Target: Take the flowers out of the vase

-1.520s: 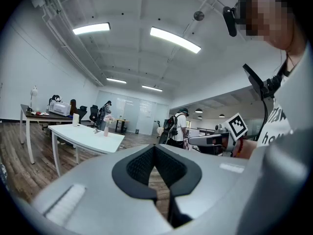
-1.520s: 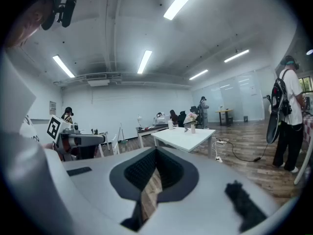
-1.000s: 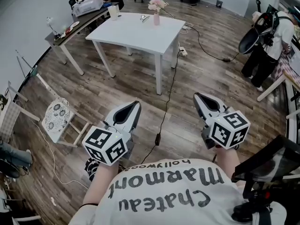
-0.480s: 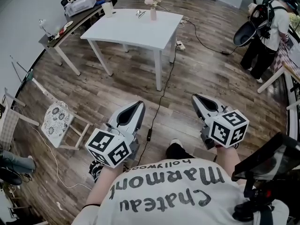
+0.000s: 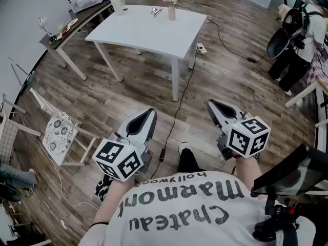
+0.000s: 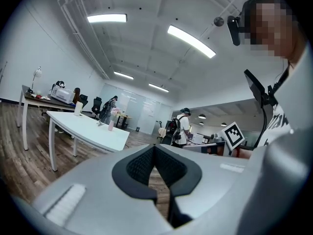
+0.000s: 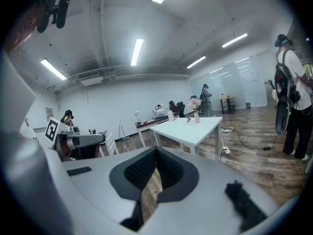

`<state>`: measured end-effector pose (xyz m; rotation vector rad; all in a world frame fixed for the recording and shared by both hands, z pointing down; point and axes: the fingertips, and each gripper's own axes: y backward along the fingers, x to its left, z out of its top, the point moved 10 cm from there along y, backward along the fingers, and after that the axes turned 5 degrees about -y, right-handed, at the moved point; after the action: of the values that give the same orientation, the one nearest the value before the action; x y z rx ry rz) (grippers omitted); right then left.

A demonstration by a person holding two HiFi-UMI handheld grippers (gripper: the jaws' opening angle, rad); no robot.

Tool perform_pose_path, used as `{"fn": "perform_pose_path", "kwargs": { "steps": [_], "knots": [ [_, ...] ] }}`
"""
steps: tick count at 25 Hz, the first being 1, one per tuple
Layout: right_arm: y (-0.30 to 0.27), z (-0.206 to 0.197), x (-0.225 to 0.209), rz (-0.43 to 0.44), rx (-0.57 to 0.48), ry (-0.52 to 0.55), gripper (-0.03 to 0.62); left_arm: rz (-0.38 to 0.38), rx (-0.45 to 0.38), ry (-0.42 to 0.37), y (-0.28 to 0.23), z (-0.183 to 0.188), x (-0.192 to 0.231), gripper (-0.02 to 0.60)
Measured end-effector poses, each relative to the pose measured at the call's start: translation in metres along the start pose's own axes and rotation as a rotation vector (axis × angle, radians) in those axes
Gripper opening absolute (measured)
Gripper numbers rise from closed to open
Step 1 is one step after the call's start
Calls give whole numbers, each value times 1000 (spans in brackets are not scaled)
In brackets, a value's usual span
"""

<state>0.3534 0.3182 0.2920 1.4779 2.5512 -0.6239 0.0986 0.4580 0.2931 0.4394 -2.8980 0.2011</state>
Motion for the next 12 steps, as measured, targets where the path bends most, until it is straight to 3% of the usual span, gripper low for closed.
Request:
{"fn": "perform_pose_path", "kwargs": {
  "steps": [12],
  "knots": [
    [-115,80,-98,76,25,38,14,52,-19,26,-125,35,84,2]
  ]
}}
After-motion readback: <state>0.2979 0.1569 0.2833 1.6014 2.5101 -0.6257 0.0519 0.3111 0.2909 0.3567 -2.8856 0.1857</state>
